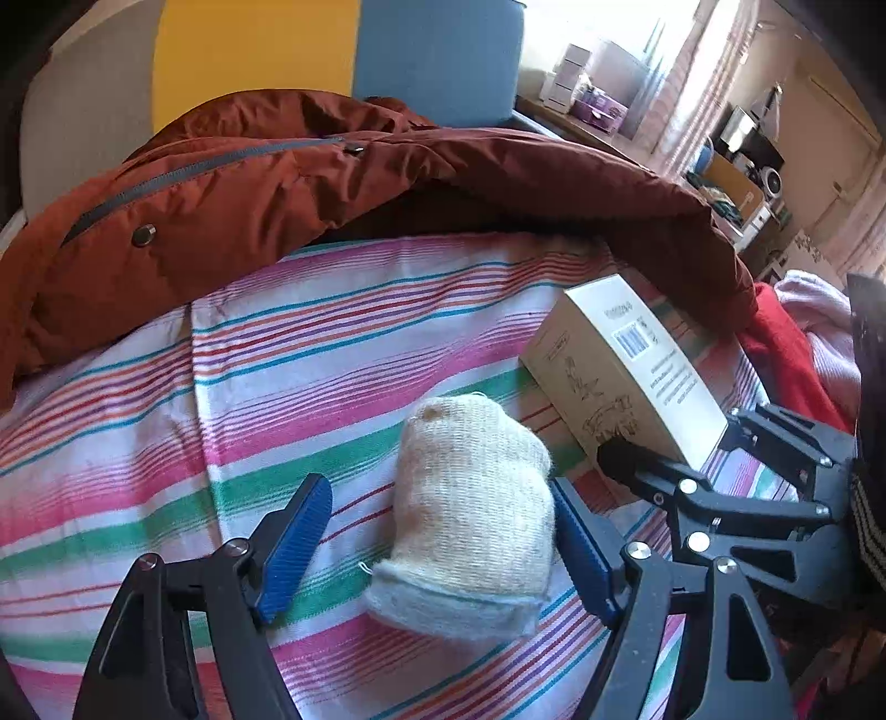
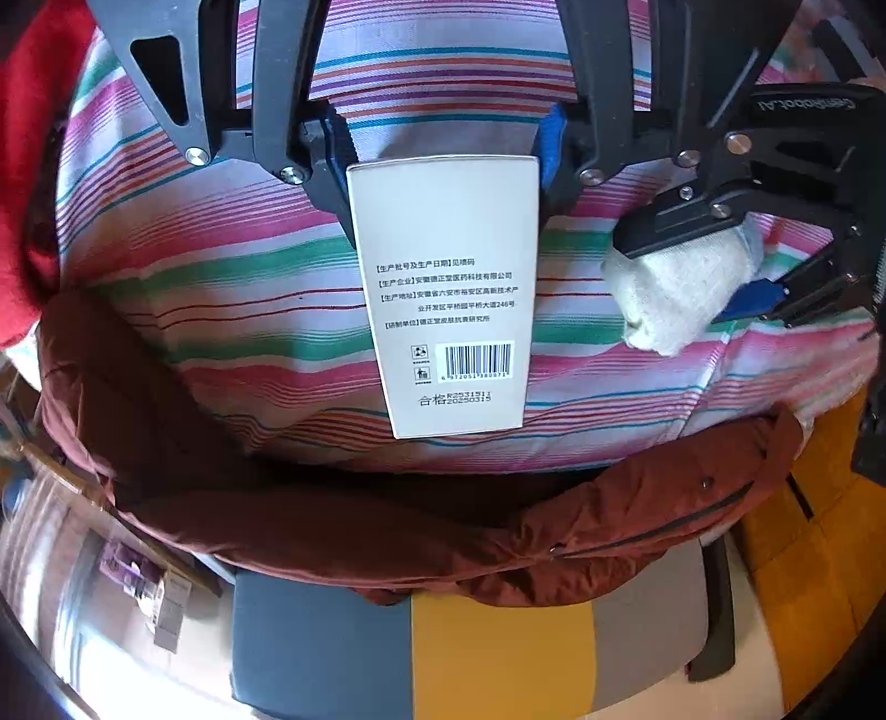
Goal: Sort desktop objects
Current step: 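Grasp the white barcode box with the right tool while the left tool grasps the white sock, then carry the white box and white sock over the gold tray with both tools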
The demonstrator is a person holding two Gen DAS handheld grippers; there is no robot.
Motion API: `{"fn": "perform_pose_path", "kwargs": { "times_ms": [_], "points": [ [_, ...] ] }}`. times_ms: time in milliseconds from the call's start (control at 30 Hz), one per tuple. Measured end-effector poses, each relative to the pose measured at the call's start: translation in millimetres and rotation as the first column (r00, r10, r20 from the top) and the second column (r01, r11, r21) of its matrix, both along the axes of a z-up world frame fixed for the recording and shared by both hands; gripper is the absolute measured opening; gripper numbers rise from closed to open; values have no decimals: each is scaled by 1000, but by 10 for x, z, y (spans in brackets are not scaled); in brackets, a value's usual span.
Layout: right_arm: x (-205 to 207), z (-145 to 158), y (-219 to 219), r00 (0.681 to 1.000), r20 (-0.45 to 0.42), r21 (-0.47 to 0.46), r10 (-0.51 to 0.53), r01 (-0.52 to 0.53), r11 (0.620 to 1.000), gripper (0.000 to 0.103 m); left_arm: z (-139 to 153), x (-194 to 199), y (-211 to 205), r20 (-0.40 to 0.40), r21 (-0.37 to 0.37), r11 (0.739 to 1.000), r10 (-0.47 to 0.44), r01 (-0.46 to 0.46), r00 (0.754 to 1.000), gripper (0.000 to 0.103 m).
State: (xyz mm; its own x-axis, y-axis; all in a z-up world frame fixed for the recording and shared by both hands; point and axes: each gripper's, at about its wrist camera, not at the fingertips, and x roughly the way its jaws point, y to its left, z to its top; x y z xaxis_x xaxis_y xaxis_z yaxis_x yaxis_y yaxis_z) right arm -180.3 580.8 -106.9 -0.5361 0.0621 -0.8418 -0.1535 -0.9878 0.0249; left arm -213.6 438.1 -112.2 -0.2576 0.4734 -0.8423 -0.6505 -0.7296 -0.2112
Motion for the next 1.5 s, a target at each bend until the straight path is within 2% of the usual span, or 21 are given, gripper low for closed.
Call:
{"fn": "perform_pose_path", "kwargs": {
  "times_ms": [67,133,233,533,733,800,1000,1133,1500],
  "points": [
    [-6,2,-23,1000,6,-1,10,-10,1000,52,17,43,-20,-6,-7,1000,8,-8,1000,73],
    [-16,7,-41,1000,7,-2,21,-21,1000,52,42,100,-45,4,5,1000,2,-2,1000,58],
    [-23,26,-73,999,11,-5,39,-39,999,52,65,220,-101,-17,-19,1000,12,-12,1000,55],
    [-25,-13,-184,991,34,-59,127,-125,990,51,83,627,-734,-13,-7,992,123,-123,992,54],
    [-32,-48,-397,977,53,-57,205,-202,978,51,111,893,-1081,-35,-7,986,164,-164,986,54],
    [-38,-68,-447,975,61,-61,215,-211,975,51,101,982,-1179,-17,-1,986,165,-165,986,54],
    [-25,-127,-611,974,82,-42,209,-206,978,51,139,1268,-1318,-40,-12,990,143,-143,989,53],
    [2,-95,-626,978,103,-86,182,-174,981,51,117,1394,-1387,-50,-22,991,129,-130,990,51],
    [476,0,-960,965,170,-64,201,-193,979,51,61,1572,-1525,-59,-22,989,145,-146,988,47]
  ]
}}
